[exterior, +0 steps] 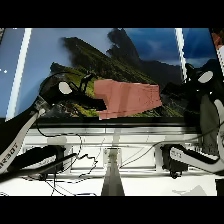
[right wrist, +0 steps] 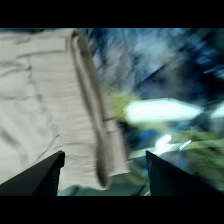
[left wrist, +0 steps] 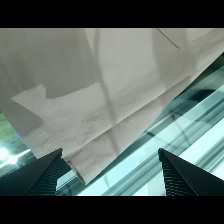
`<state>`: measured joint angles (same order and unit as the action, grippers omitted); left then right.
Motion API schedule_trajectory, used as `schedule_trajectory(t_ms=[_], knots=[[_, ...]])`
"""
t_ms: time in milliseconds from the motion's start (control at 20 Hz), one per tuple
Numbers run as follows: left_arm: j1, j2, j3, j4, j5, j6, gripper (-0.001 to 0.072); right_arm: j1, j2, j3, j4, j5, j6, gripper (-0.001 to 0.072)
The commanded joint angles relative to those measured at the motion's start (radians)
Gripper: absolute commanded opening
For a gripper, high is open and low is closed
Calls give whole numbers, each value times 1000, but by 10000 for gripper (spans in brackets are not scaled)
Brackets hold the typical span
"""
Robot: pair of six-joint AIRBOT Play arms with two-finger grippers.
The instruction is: Fold the clothes and pants, and hang the long-sleeved shirts on hangers.
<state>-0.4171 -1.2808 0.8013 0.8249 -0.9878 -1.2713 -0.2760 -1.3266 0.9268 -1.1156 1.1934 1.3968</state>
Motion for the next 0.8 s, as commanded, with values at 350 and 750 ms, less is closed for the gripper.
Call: schedule_trajectory(t_ms=[350,750], knots=[[-1,-2,-2,5,61,0,704,-34,-288,50,233,-61,-283,570],[4,-55,0,34,181,5,704,117,-318,88,344,-10,-512,60]])
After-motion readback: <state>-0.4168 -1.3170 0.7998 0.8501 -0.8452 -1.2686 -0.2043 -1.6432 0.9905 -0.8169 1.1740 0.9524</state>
